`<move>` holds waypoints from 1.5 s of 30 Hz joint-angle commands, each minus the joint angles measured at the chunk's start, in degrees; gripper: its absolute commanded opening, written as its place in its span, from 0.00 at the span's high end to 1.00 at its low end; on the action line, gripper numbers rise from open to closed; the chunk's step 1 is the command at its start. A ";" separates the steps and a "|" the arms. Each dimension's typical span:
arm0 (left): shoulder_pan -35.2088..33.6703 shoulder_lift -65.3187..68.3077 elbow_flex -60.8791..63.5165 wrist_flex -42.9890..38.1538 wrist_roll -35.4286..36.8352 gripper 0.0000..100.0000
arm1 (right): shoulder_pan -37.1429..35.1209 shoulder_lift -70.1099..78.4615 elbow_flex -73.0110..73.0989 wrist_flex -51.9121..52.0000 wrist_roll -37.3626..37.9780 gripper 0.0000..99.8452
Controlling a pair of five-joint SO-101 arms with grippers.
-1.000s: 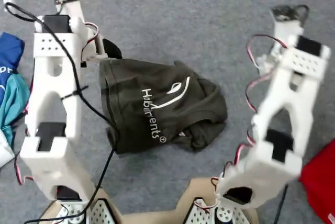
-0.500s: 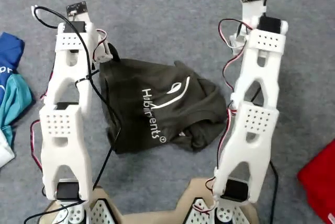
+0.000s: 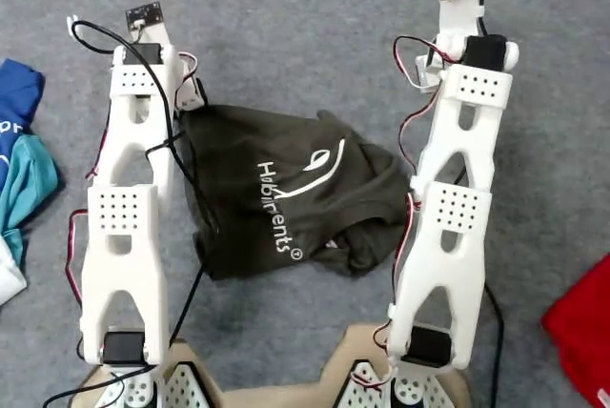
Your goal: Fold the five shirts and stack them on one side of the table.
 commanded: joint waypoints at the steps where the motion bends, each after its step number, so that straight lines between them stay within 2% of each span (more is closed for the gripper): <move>1: -0.44 -0.57 -2.37 -0.79 0.09 0.85 | -0.92 -0.40 -2.59 0.18 -0.62 0.97; 6: -0.44 -0.57 -2.73 0.44 0.35 0.99 | -0.92 -0.40 -2.59 0.18 -0.62 0.96; 10: -0.35 -0.92 -2.73 3.87 0.18 0.98 | -2.15 -0.57 -2.59 2.20 -0.26 0.96; 13: -0.35 -1.10 -2.81 7.74 -0.09 0.98 | -6.11 -0.66 -2.77 5.36 -0.18 0.96; 19: -0.44 -1.10 -9.67 19.34 -8.53 0.98 | -14.99 -0.66 -2.86 7.91 -0.18 0.96; 25: -3.43 -5.05 -10.81 19.25 -12.40 0.98 | -20.35 -0.22 -2.59 9.14 -1.41 0.87; 29: -5.80 -11.82 -6.77 19.25 -19.43 0.98 | -21.14 0.04 -2.33 8.88 -6.24 0.87; 35: -6.07 -25.27 5.98 19.25 -28.57 0.98 | -23.78 3.30 0.66 8.79 -9.76 0.87; 45: -6.51 -43.03 19.60 19.25 -40.97 0.98 | -27.30 3.74 6.64 9.93 -12.04 0.87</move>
